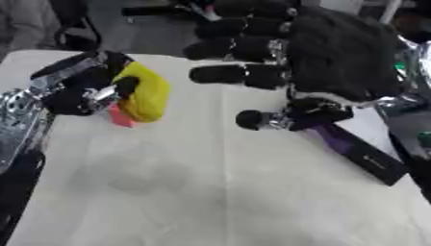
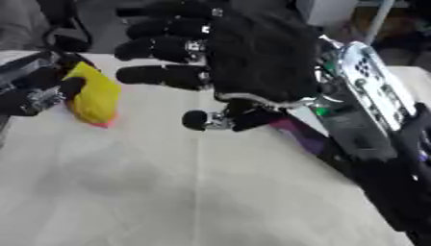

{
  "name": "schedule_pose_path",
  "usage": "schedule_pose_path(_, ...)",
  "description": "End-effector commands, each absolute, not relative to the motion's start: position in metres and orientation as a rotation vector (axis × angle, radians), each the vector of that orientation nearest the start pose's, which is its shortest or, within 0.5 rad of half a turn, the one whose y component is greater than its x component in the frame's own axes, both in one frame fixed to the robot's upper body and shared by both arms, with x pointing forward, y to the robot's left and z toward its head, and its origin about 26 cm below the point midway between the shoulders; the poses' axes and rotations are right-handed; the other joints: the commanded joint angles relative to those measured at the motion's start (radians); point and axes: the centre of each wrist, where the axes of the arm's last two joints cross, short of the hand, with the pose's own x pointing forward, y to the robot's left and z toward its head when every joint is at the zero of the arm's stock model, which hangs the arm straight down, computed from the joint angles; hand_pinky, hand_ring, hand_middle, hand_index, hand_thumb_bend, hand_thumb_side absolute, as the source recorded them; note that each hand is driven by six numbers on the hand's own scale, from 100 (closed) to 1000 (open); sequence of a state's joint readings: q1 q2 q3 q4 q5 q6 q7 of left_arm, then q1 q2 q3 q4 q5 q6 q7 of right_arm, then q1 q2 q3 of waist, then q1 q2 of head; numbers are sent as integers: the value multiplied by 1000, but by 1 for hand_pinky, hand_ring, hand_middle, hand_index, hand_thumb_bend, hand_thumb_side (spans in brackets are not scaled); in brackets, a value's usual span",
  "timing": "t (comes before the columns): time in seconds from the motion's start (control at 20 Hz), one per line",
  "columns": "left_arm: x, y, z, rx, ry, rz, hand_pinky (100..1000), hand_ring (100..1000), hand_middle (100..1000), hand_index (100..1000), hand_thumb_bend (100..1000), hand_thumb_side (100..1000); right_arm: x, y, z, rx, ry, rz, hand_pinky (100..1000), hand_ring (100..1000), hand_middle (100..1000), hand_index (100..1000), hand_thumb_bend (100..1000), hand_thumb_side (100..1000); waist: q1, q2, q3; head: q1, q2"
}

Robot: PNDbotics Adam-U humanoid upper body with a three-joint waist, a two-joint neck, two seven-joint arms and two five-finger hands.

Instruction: Pick up the objects with one hand, pass them to the other hand, and then place them into the box on the other side of the table.

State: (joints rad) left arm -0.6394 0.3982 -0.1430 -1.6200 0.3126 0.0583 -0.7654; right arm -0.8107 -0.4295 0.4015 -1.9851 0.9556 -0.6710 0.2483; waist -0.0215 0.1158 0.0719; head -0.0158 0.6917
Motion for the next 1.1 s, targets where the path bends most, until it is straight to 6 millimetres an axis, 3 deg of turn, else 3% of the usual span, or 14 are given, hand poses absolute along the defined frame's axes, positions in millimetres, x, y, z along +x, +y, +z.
schedule_pose_path(0.05,383,222,233,-625,-1862,-1172,573,429,353,489,100,460,292,-132,309,753,1960,-1580,970,932,908,952,398,161,1,-9,3,-4,-17)
schedule_pose_path(0.65,383,196,242,-740,-1863,-1146,578,433,357,492,100,456,290,-127,311,809,1982,-1550,965,929,908,936,359,100,-2,-5,13,-6,-26)
schedule_pose_path(1.1,380,190,240,-770,-1942,-1109,587,440,360,495,100,434,291,-125,310,843,2076,-1543,953,917,902,938,317,100,-4,-5,8,-6,-29)
